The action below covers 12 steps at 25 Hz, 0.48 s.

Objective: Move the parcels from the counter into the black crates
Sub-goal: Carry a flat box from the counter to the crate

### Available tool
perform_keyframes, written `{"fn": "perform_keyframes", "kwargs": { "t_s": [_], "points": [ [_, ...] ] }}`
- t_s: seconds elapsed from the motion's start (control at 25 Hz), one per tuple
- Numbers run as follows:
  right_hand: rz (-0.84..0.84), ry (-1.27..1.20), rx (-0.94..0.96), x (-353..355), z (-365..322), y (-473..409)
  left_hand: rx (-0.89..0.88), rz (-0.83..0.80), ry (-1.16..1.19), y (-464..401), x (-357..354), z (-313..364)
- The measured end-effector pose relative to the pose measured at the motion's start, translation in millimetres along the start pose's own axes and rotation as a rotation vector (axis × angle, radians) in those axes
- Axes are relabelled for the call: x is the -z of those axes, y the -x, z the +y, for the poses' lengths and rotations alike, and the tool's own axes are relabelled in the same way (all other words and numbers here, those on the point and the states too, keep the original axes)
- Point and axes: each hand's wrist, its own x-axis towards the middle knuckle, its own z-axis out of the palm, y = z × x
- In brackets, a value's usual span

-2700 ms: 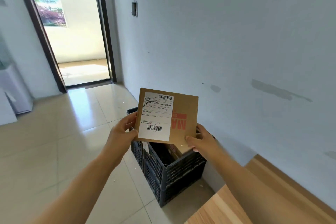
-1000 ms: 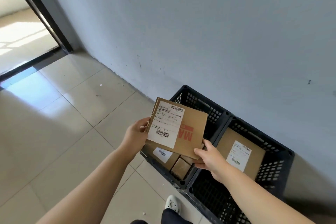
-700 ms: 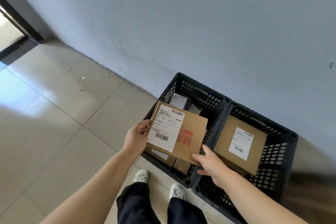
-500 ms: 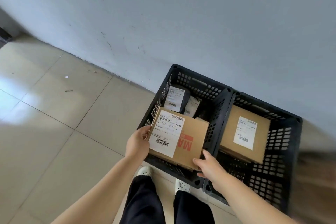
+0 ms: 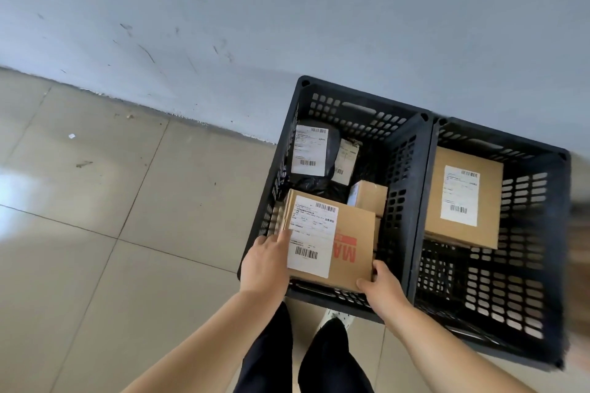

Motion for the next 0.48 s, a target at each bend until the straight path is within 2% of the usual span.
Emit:
{"fn": "perform_keyframes", "kwargs": {
  "t_s": [0.16,0.32,0.48],
  "points": [
    [-0.002,0.040,-0.007,-11.5,6.5,0.9,-0.014,-0.041,-0.063,-3.1,-12.4,-12.5],
    [0.008,0.068,0.018,-20.5,0.2,-8.9,-0.086,-0.002,-0.250,-8.4,-17.2,-23.6],
    [0.045,0.112,0.043,-16.4,1.8,-14.2,-0.081,0.013,-0.253,-14.2,-15.5,-18.4]
  ]
}}
